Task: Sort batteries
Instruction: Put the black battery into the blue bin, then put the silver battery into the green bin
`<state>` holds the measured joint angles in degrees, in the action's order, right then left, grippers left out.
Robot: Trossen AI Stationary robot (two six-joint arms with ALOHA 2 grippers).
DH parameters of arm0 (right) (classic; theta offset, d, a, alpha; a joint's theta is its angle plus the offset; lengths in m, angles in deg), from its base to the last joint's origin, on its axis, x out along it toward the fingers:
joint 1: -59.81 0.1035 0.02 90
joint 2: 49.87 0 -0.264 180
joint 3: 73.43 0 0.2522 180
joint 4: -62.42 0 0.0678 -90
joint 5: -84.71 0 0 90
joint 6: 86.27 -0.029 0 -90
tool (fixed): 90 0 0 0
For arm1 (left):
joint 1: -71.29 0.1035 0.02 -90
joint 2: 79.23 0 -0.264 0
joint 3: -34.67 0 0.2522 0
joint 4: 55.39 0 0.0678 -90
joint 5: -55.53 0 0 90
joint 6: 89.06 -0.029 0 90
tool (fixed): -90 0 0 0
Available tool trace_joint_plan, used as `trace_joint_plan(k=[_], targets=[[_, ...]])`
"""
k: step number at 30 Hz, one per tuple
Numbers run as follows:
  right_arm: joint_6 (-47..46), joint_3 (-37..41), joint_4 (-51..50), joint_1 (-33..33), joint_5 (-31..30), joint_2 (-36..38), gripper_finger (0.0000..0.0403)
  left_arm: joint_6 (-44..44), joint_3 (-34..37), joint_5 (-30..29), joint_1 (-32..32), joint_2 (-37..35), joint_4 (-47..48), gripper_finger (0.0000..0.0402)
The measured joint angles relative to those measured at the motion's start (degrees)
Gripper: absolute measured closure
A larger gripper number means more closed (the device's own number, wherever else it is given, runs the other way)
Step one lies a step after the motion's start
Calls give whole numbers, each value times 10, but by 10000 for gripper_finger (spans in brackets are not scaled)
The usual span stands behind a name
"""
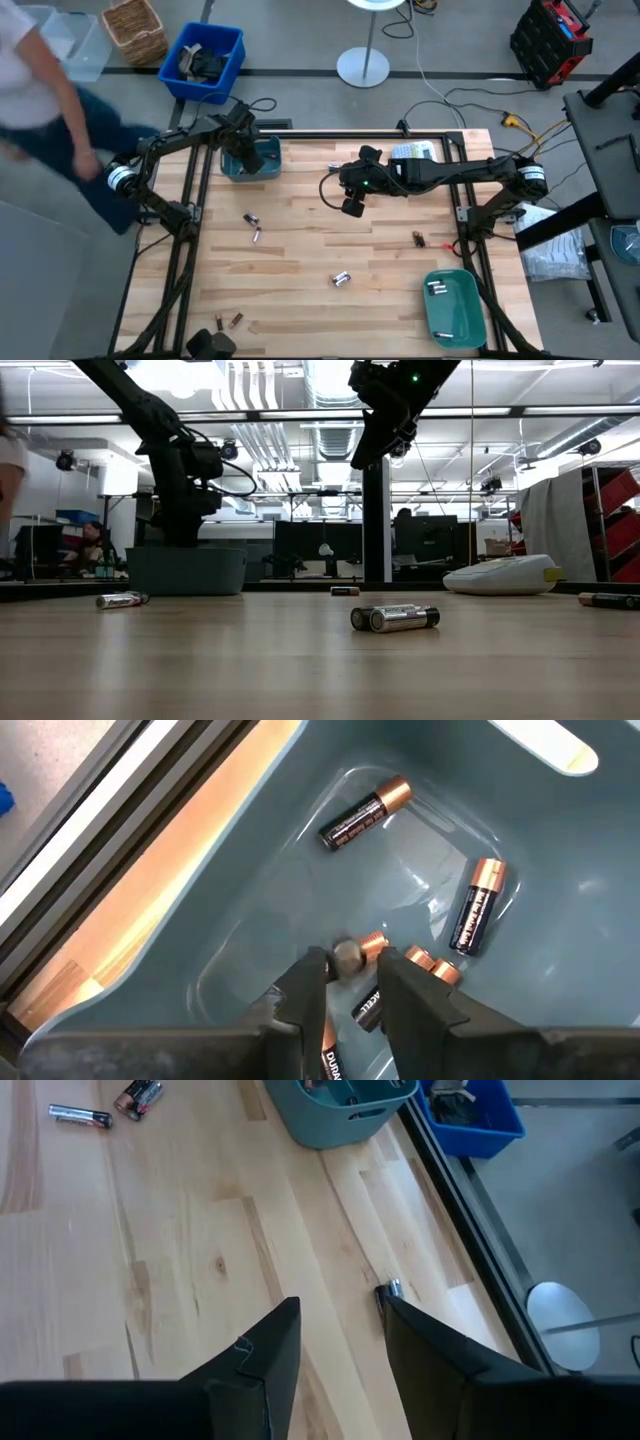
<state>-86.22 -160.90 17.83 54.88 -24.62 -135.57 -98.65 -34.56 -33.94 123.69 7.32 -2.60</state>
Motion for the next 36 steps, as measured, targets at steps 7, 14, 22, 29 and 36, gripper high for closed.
trace_joint_plan(k=[7,14,22,29,36], targets=[[0,0,-5,0,0,0,264,3,0,0,0,0,-4,317],[-5,0,-63,24,0,42,281,9,0,0,-1,-21,-6,318],[-28,0,-153,71,3,129,291,11,0,3,-9,-102,-49,318],[-76,21,-193,107,3,175,280,9,0,5,-46,-186,-80,318],[-104,46,-193,113,-2,181,273,1,0,6,-98,-237,-96,318]])
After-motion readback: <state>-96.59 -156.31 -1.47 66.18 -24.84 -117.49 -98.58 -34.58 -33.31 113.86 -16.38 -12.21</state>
